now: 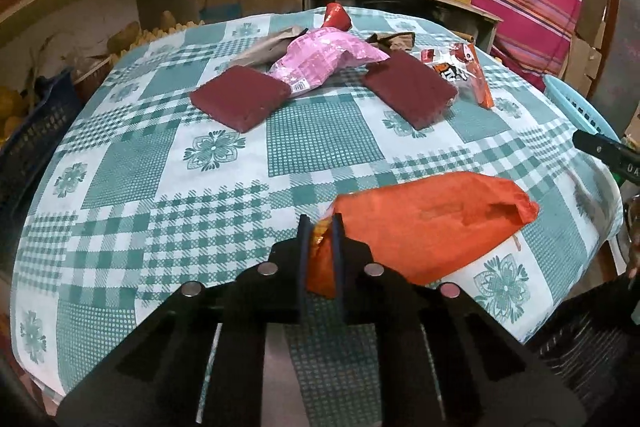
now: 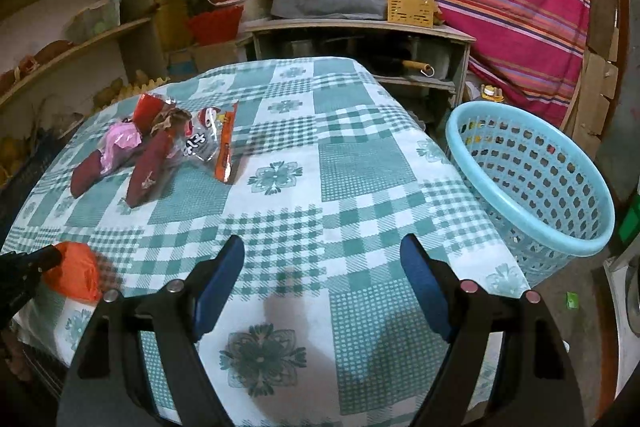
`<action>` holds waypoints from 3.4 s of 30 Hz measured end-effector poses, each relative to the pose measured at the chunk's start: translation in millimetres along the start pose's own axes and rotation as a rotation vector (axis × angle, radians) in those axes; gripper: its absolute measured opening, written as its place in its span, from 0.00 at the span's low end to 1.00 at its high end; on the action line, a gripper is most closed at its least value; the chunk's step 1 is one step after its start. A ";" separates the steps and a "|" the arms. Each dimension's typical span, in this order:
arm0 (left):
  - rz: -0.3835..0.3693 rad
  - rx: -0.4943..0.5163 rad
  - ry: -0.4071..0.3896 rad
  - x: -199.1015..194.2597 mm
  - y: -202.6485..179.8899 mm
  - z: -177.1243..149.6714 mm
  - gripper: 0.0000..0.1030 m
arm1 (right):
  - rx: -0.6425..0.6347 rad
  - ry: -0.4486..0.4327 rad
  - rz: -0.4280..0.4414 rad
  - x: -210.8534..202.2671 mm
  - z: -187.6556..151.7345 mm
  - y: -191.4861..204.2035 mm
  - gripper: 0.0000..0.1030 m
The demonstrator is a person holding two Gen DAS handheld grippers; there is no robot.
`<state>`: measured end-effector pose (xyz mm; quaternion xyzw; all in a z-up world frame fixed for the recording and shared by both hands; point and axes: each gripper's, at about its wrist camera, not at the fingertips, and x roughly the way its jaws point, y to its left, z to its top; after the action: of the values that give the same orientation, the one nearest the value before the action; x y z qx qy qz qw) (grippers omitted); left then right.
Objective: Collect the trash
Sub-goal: 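Grasp the orange plastic bag with the left tool while the right tool moves toward the wrappers, then grasp the orange-and-white snack wrapper with the right tool, then carry the orange bag and snack wrapper over the blue basket with both tools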
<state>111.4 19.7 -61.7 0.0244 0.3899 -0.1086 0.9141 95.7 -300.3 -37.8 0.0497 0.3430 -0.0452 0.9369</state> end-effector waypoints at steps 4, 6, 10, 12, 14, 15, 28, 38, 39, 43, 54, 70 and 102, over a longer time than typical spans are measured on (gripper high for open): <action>-0.006 -0.007 -0.018 -3.5 1.5 7.6 0.06 | -0.016 -0.007 0.005 2.2 6.5 6.6 0.77; -0.017 -0.010 -0.036 -8.0 1.8 16.5 0.04 | -0.024 -0.013 0.008 2.6 11.1 9.5 0.77; -0.028 -0.009 -0.079 -18.2 3.1 36.1 0.02 | -0.046 -0.027 0.015 3.9 22.5 17.7 0.77; -0.035 -0.008 -0.101 -23.1 4.5 46.6 0.02 | -0.055 -0.035 0.020 5.1 27.2 20.9 0.77; -0.042 -0.009 -0.116 -25.6 6.6 55.3 0.02 | -0.066 -0.038 0.026 8.9 33.9 25.9 0.77; -0.046 -0.010 -0.118 -26.3 7.8 58.0 0.02 | -0.069 -0.038 0.029 10.7 36.3 28.0 0.77; 0.010 -0.038 -0.098 -2.6 39.5 82.8 0.02 | -0.080 0.015 0.096 65.6 68.3 62.6 0.77; 0.021 -0.036 -0.097 9.9 42.8 93.6 0.02 | -0.108 0.104 0.125 108.0 83.0 87.6 0.48; 0.020 -0.035 -0.097 10.1 42.0 93.9 0.02 | -0.097 0.113 0.137 110.6 82.8 86.8 0.46; 0.018 -0.033 -0.098 9.2 38.1 94.8 0.02 | -0.082 0.114 0.176 109.4 79.6 82.9 0.14; -0.017 0.003 -0.172 -34.6 2.9 107.4 0.02 | -0.020 0.023 0.166 62.6 78.5 29.4 0.08; -0.096 0.069 -0.261 -67.4 -89.0 139.8 0.02 | -0.128 0.095 0.108 28.1 70.3 -41.3 0.08; -0.298 0.206 -0.239 -14.5 -290.7 178.7 0.02 | 0.155 -0.078 -0.160 -40.7 74.3 -257.9 0.08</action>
<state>164.9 -284.3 84.5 0.0469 0.2651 -0.2838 0.9203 81.5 -563.1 28.9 0.0927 0.3048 -0.1481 0.9363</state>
